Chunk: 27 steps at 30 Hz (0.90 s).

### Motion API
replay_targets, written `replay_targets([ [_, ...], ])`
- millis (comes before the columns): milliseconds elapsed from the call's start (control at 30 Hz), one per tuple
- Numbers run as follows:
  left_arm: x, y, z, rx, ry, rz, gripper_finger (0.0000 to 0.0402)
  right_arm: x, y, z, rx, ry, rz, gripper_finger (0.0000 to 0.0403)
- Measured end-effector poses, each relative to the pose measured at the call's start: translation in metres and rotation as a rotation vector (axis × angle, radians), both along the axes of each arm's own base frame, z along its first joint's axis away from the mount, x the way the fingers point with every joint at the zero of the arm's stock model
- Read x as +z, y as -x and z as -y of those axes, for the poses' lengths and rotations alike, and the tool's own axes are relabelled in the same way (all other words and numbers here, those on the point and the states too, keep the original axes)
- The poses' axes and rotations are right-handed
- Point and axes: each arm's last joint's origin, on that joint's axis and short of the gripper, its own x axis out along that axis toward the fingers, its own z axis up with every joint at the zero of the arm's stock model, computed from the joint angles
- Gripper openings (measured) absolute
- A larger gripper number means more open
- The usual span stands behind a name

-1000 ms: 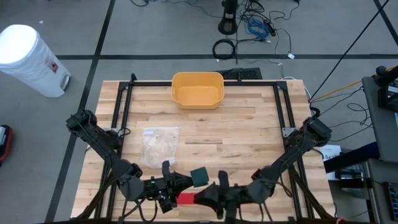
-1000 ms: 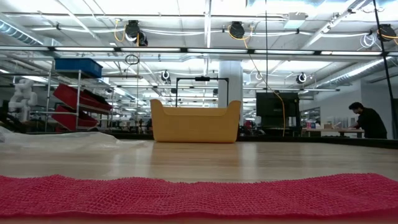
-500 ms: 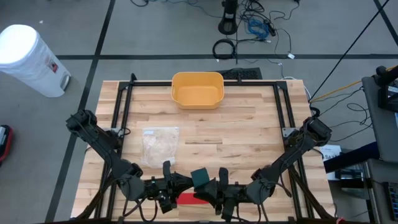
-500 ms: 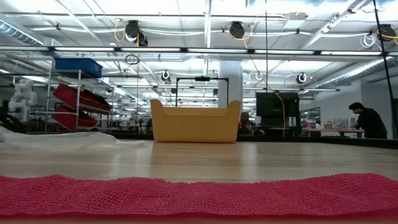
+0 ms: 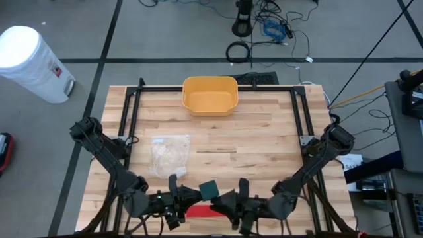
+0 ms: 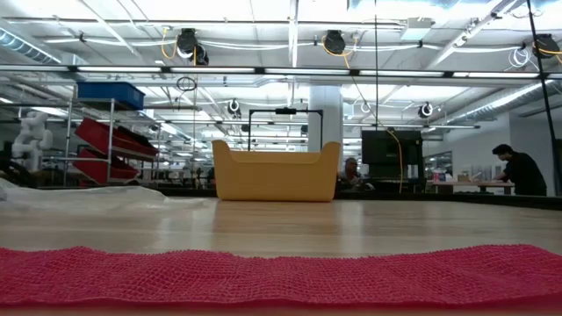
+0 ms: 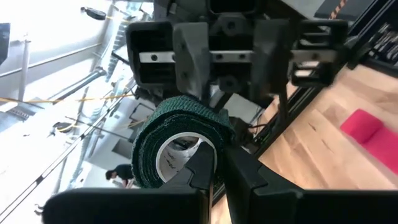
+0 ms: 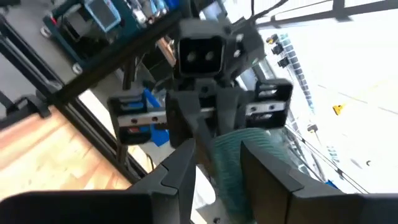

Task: Roll bandage
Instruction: Roll the green bandage

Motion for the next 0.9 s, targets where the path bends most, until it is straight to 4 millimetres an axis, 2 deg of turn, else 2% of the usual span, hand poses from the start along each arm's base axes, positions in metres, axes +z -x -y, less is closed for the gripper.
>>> replay_targets([
  [167, 0.0, 0.003, 0.006, -0.088, -0.003, 0.003, 0.0025, 0.01, 0.019, -0.012, 0.025, -0.046, 0.01, 0.0114],
  [333, 0.0, 0.004, 0.01, -0.222, 0.017, 0.009, 0.0025, 0.01, 0.035, -0.023, -0.067, -0.005, -0.006, 0.0114],
  [500, 0.0, 0.004, 0.011, -0.245, 0.038, 0.009, 0.0025, 0.017, 0.045, -0.027, -0.117, -0.067, 0.034, 0.0114],
  [667, 0.0, 0.004, 0.011, -0.262, 0.057, 0.008, 0.0025, 0.023, 0.048, -0.025, -0.106, -0.137, 0.05, 0.0114],
  [900, 0.0, 0.005, 0.014, -0.373, 0.123, 0.005, 0.0025, 0.015, 0.035, -0.019, -0.024, -0.206, 0.022, 0.012],
])
